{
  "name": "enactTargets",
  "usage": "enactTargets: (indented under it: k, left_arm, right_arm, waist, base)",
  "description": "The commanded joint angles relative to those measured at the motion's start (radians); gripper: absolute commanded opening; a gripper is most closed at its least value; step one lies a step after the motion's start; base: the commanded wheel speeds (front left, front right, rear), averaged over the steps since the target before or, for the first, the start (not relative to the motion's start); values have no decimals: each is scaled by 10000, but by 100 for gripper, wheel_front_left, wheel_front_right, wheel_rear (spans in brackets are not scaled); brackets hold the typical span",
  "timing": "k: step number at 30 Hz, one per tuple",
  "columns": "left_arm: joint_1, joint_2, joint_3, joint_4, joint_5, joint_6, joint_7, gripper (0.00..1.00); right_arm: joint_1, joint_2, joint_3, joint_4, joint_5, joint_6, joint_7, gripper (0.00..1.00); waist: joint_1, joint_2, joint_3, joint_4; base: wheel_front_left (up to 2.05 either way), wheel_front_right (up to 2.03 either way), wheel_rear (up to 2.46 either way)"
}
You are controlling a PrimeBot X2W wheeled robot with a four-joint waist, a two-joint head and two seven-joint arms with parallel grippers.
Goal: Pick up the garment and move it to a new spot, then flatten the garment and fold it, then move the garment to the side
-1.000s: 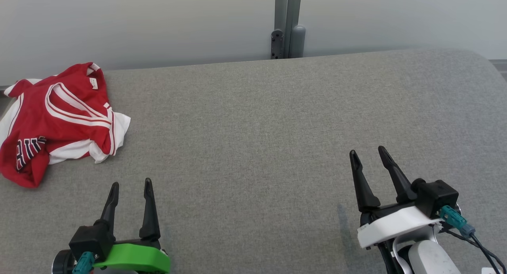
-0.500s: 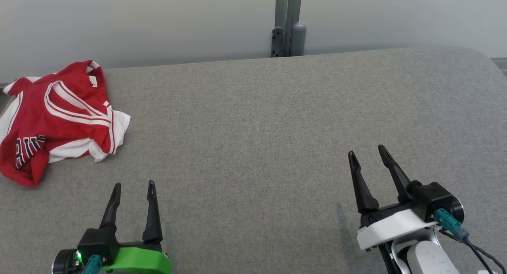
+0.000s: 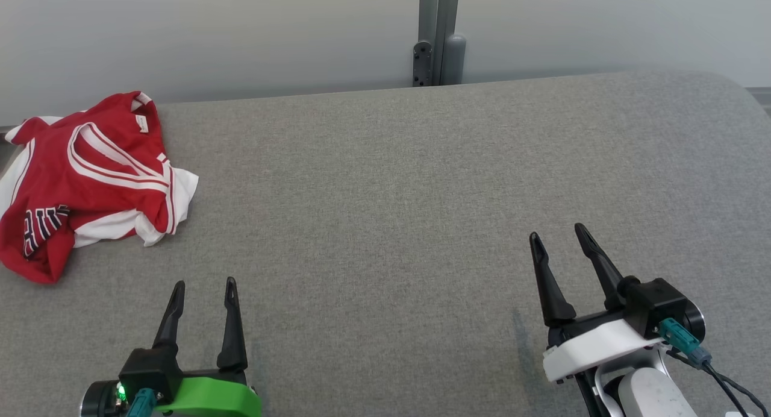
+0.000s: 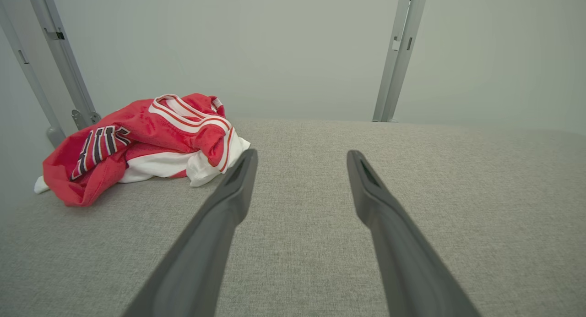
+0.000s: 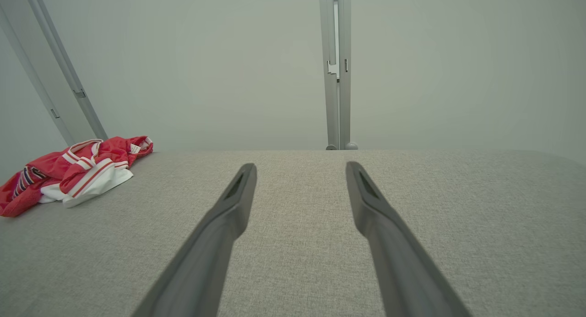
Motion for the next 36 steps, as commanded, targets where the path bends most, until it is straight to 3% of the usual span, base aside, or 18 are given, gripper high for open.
enactTargets:
  k: [1, 10, 29, 36]
  left_arm:
    - [106, 66, 7, 2, 35, 3, 0, 100]
    - [7, 66, -79, 28, 60, -6, 0, 100]
    - [99, 59, -53, -73, -214, 188, 3, 100]
    - [217, 59, -32, -114, -288, 270, 3, 100]
  right_arm:
    - [61, -43, -19, 22, -5, 1, -49, 100]
    - [164, -37, -122, -20, -81, 1, -46, 100]
    - [191, -41, 16, 1, -348, 1, -43, 100]
    - [124, -42, 122, 45, -400, 1, -43, 100]
  waist:
    - [0, 0, 6, 7]
    - [0, 0, 2, 391]
    - [0, 0, 177, 3849]
    - [0, 0, 228, 4705]
  base:
    - [0, 0, 0]
    - [0, 0, 0]
    - [0, 0, 0]
    - [0, 0, 0]
